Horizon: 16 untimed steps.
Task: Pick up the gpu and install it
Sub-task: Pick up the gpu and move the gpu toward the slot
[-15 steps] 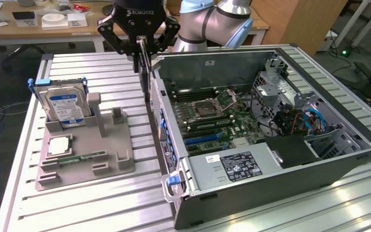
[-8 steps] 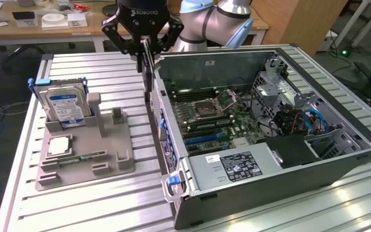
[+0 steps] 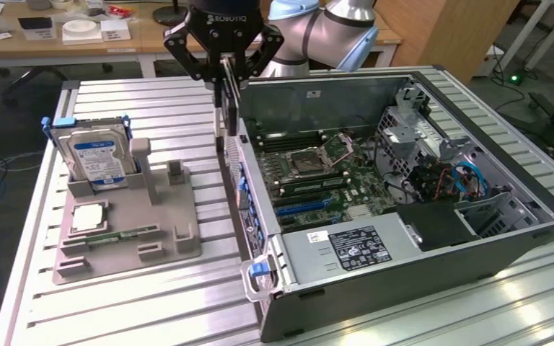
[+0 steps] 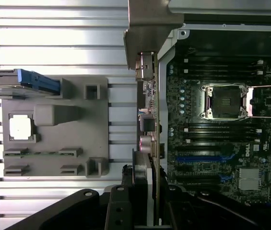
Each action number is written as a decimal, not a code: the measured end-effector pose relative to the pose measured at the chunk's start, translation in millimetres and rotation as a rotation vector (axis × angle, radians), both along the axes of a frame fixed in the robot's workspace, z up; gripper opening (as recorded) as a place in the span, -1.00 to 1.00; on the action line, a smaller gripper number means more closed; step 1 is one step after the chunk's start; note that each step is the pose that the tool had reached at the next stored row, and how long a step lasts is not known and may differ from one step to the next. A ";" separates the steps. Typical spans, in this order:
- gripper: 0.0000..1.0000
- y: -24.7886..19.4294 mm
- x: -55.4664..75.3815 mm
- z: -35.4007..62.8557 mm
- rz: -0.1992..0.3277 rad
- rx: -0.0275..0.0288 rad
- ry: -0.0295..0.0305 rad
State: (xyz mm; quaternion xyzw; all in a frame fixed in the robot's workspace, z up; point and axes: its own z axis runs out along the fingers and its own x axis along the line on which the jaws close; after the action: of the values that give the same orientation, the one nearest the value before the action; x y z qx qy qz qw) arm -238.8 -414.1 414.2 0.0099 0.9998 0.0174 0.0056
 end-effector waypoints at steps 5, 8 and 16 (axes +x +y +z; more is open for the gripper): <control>-0.44 0.0 7.2 0.0 0.000 0.0000 0.0000; -0.44 0.0 10.9 0.0 0.000 -0.0001 0.0000; -0.44 0.0 21.6 0.0 0.000 -0.0001 0.0000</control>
State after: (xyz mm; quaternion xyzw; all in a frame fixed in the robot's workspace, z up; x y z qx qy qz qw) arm -217.2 -414.1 414.2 0.0099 0.9998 0.0174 0.0055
